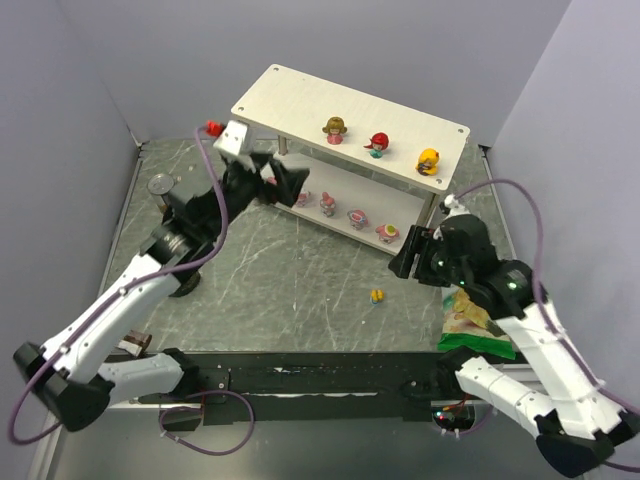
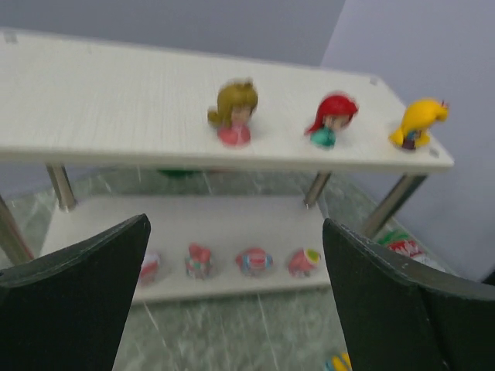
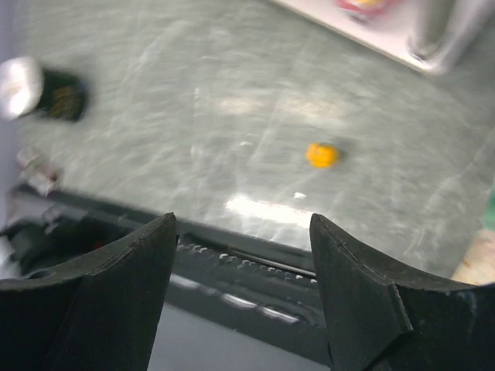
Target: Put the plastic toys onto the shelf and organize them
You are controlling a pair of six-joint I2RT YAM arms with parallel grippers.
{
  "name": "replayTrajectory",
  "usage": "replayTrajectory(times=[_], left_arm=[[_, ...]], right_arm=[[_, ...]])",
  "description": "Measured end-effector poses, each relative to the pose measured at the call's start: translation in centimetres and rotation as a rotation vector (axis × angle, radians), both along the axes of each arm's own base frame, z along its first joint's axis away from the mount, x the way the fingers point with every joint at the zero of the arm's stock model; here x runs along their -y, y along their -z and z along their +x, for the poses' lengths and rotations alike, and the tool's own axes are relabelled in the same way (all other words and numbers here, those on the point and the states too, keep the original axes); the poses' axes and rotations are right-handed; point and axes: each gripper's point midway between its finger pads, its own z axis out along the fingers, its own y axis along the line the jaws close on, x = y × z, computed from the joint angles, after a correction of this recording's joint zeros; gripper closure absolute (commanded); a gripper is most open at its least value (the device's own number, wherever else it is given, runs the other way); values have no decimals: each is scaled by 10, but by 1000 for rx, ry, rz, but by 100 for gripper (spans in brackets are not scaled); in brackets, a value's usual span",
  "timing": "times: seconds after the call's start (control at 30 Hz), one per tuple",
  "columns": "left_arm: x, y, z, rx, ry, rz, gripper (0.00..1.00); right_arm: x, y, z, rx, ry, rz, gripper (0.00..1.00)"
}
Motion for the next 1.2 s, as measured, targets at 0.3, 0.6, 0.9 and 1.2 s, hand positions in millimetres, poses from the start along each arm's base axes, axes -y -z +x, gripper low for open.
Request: replayTrajectory(times=[0.3,0.6,0.9,1.2], left_arm=[[-30,142,-43,-327,-34,28,3],[-76,181,-63,-433,-215,-72,4],[-83,209,-62,-491,-269,-35,4],[-80,223,-59,-511,-267,21,3]], right_arm=[[12,118,-4,-273,114,-33,24],[-4,128,25,-252,128,4,24],[-19,172,39,-370,167,-70,28],[-31,194,41,-425,200,-169,32]])
